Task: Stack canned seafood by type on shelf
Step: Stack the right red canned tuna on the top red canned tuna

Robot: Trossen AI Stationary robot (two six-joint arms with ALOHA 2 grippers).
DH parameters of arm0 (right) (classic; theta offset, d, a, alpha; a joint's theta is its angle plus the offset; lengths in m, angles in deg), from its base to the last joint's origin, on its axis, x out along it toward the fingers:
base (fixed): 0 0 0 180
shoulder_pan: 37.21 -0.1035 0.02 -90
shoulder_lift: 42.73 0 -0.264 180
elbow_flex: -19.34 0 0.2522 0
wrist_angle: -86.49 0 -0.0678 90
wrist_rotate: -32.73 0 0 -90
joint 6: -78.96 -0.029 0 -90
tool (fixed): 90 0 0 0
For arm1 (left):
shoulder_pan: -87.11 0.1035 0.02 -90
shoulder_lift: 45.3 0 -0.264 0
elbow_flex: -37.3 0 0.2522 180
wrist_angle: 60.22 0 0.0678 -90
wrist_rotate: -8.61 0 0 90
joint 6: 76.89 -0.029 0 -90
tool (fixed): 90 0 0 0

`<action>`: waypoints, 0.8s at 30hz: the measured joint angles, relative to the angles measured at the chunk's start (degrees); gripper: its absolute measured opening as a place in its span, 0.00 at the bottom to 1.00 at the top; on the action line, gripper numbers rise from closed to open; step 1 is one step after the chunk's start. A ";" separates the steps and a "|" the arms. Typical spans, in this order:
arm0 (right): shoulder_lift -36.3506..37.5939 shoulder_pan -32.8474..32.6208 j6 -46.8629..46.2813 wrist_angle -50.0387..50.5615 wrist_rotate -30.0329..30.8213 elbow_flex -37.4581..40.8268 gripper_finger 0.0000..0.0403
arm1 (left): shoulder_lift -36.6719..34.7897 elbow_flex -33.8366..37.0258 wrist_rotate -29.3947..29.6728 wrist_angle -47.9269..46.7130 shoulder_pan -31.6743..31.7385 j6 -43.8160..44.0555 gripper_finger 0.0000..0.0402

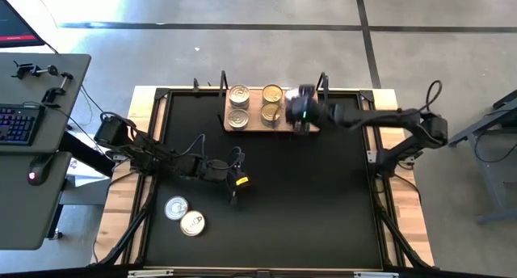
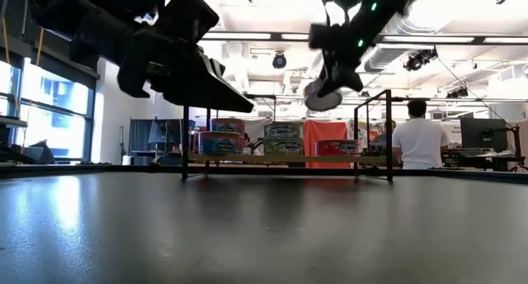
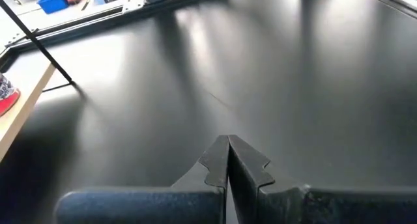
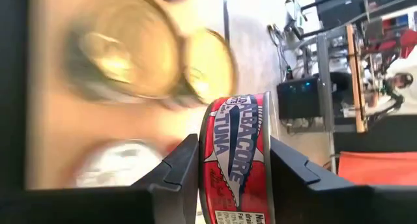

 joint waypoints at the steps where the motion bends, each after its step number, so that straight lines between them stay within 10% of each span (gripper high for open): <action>1: -0.02 2.49 1.53 -1.41 -2.01 0.21 0.28 | 0.00 0.00 0.00 0.06 -0.04 0.10 0.00; 9: -6.61 11.21 7.17 -5.13 -8.29 0.29 0.28 | 0.00 0.00 0.00 0.15 -0.04 0.05 0.00; 24: -12.19 11.26 7.72 -3.65 -2.20 0.20 0.38 | 0.00 0.00 0.00 0.09 -0.08 0.71 0.00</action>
